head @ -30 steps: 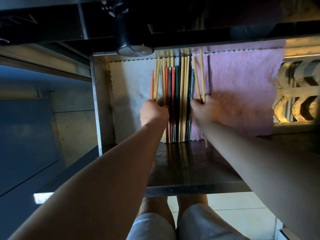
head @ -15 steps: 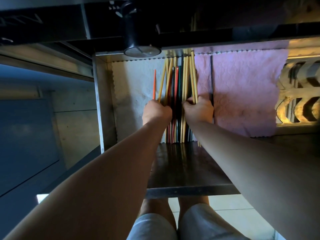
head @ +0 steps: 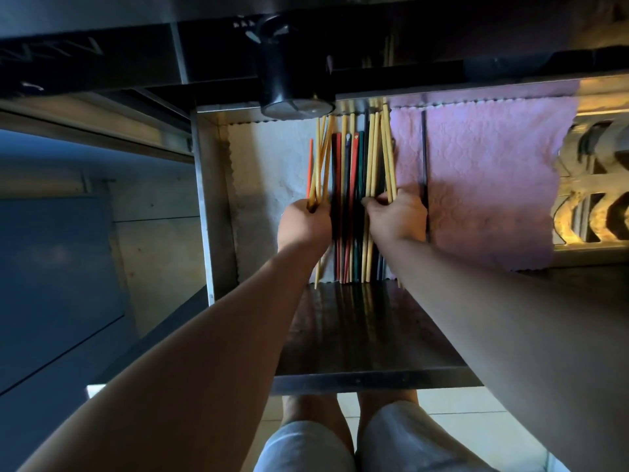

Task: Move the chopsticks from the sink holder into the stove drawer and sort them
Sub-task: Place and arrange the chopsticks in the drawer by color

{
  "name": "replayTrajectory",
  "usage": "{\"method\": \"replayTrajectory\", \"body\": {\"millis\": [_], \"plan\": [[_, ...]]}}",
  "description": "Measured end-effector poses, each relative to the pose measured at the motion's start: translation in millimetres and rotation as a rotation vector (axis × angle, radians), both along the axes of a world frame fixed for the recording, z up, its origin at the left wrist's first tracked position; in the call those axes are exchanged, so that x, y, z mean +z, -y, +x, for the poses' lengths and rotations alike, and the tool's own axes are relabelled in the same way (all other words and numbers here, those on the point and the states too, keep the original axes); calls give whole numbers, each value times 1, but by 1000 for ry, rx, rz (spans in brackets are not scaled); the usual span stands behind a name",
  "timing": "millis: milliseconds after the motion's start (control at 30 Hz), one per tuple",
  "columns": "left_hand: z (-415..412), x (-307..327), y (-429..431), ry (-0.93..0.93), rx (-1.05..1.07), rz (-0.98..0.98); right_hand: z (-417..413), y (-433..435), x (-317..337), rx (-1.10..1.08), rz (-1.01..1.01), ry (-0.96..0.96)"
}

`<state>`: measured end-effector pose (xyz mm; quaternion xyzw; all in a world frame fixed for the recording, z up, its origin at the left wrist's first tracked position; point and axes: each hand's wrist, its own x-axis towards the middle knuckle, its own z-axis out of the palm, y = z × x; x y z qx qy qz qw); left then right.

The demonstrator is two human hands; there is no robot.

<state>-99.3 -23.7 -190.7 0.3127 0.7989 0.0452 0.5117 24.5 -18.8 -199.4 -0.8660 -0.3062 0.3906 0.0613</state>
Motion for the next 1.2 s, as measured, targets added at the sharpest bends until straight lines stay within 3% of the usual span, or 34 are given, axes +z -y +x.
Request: {"method": "replayTrajectory", "body": {"millis": [367,600,800,967,1200], "plan": [[-4,4,0,5,-1,33,-10,-10,5,75,-129,57],[1,8,4,36,-6,18,2,-6,4,43,-50,8],[12,8,8,186,216,63,15,2,10,-114,-21,-248],[20,5,4,108,271,59,20,5,18,-129,21,-326],[30,0,9,26,148,56,21,9,20,-314,54,-533]]}}
